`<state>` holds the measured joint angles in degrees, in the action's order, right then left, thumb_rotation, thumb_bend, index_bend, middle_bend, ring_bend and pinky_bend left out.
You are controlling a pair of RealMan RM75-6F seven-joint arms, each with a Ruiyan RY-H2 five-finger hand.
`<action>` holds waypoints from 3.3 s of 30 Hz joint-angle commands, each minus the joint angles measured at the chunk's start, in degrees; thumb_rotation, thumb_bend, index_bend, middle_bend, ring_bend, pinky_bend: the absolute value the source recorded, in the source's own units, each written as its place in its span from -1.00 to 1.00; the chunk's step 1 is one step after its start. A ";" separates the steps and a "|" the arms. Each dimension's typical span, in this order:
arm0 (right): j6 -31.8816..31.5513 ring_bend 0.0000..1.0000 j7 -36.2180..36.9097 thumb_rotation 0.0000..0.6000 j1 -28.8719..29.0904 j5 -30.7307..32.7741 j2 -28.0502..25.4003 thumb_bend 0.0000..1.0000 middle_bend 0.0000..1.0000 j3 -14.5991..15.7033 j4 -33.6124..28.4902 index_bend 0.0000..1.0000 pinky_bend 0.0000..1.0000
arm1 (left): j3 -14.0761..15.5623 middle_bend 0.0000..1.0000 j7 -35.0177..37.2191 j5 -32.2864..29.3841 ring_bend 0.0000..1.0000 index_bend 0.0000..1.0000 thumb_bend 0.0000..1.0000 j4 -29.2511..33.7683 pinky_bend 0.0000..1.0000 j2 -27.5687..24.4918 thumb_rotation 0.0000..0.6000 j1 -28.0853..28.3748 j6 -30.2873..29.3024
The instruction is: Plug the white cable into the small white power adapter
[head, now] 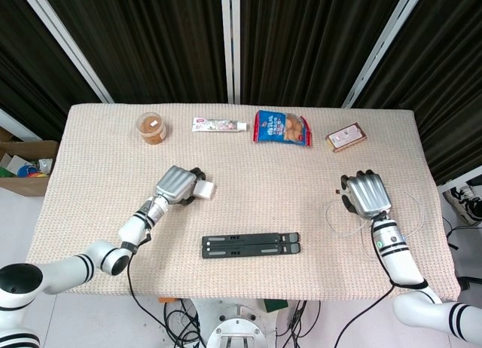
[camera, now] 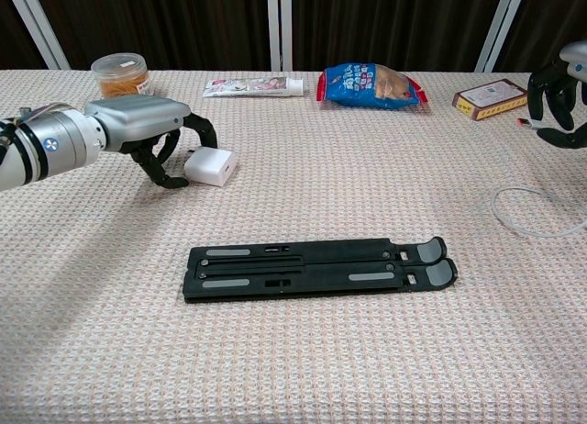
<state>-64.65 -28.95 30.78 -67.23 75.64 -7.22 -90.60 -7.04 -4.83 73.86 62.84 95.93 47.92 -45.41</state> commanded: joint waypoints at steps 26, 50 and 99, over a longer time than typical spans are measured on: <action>11.69 -0.12 -12.24 1.00 15.85 7.83 9.27 0.51 0.34 -6.02 1.31 0.34 -0.06 | -7.83 0.00 -11.18 -16.39 0.41 0.10 -0.35 21.79 0.81 -5.72 1.00 -1.96 -6.08; 3.82 -0.03 -26.27 1.00 25.71 18.09 21.35 0.51 0.39 -7.36 4.84 0.35 0.09 | -9.54 -0.01 -25.37 -33.79 0.41 0.10 -0.35 30.27 0.82 -7.03 1.00 6.19 -8.97; 1.32 0.01 -24.73 1.00 28.78 20.71 23.14 0.49 0.39 -7.00 5.42 0.35 0.10 | -8.52 -0.01 -27.93 -39.57 0.41 0.10 -0.35 30.48 0.83 -5.14 1.00 11.43 -13.11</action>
<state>-63.32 -53.68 59.56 -46.53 98.79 -14.23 -85.18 -15.56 -32.75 34.28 93.32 90.79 59.35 -58.53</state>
